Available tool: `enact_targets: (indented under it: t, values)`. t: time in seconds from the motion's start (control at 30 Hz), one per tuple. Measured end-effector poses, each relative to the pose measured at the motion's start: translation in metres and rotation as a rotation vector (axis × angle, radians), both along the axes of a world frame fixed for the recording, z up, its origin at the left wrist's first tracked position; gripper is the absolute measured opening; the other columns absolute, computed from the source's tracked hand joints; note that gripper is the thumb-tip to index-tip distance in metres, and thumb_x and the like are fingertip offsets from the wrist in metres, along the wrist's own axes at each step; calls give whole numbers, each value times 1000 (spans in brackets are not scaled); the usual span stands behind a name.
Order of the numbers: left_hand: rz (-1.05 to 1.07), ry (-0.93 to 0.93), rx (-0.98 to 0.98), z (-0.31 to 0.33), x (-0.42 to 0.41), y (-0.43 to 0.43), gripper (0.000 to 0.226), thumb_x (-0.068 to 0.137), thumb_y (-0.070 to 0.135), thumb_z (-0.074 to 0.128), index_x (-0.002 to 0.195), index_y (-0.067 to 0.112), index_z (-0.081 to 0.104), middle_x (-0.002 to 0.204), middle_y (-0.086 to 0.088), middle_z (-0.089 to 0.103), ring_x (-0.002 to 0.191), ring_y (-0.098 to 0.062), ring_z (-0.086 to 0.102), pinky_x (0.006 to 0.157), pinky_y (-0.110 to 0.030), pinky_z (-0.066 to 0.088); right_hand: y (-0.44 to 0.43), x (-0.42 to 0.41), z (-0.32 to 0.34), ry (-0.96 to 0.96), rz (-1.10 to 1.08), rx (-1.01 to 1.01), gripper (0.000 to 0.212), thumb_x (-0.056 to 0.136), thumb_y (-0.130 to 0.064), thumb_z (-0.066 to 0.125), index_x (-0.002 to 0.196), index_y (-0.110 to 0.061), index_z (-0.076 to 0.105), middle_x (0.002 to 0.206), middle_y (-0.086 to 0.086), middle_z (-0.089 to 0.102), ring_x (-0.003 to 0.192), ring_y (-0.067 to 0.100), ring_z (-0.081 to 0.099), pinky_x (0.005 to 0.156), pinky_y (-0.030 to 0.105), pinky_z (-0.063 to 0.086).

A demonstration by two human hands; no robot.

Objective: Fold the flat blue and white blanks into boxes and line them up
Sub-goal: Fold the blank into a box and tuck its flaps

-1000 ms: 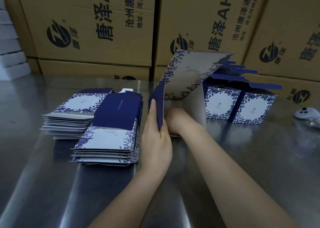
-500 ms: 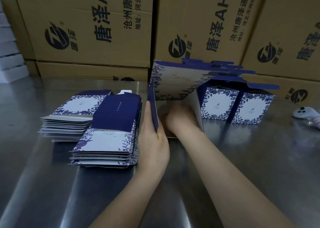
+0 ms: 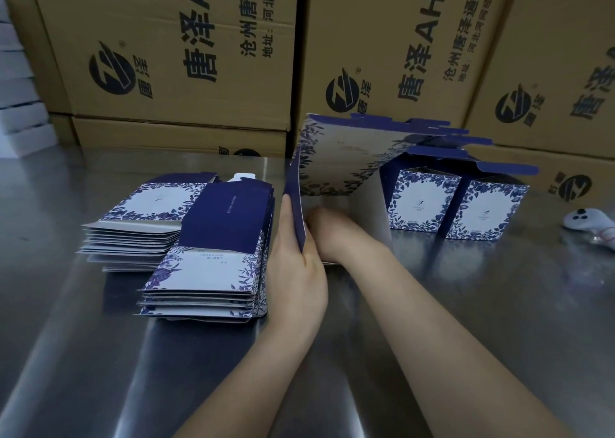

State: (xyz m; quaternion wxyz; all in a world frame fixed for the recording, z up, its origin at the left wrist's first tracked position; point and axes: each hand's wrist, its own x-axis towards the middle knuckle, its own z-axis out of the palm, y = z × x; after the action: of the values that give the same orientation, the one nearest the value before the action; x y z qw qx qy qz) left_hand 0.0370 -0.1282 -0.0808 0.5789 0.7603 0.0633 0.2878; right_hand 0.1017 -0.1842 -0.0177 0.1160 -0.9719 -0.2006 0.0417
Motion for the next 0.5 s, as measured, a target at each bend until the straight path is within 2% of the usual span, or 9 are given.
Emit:
enact_targets:
  t: [0.07, 0.2, 0.27, 0.33, 0.4, 0.5]
  values:
    - [-4, -3, -5, 2, -2, 0, 54, 101, 35, 30, 155, 35, 27, 150, 0, 49, 135, -23, 46, 108, -41, 40, 1, -2, 0, -14, -17, 62, 34, 99, -20, 44, 65, -22, 43, 67, -2, 47, 60, 12, 44, 50, 23, 32]
    - [-2, 4, -13, 4, -1, 1, 53, 102, 35, 31, 155, 36, 27, 149, -1, 49, 134, -24, 47, 107, -41, 40, 5, -7, 5, 91, -1, 25, 36, 102, -20, 39, 66, -22, 36, 69, -4, 39, 59, 8, 37, 53, 16, 30]
    - [-7, 10, -10, 4, -1, 1, 55, 99, 41, 28, 154, 36, 27, 148, -1, 50, 131, -26, 49, 104, -40, 43, 5, -9, 6, 110, 11, 27, 37, 102, -20, 39, 66, -22, 35, 69, -5, 38, 59, 6, 35, 54, 15, 28]
    - [-13, 15, -3, 6, -3, 2, 61, 94, 45, 24, 154, 37, 26, 147, -2, 52, 129, -27, 51, 102, -42, 44, 5, -10, 6, 79, 17, 53, 37, 101, -19, 42, 65, -22, 38, 67, -5, 41, 59, 7, 38, 53, 16, 31]
    - [-16, 4, -5, 8, -4, 2, 57, 97, 39, 27, 154, 37, 26, 146, -3, 52, 128, -28, 51, 102, -43, 43, 4, -10, 4, 28, 7, 130, 37, 99, -18, 45, 63, -21, 43, 65, -3, 46, 59, 10, 43, 51, 21, 33]
    - [-14, -43, -72, 13, -6, 2, 54, 98, 34, 31, 151, 27, 37, 143, -4, 54, 131, -24, 49, 108, -45, 40, 3, -14, 6, -30, -13, 325, 33, 96, -19, 51, 64, -20, 53, 69, 1, 59, 67, 18, 57, 56, 26, 42]
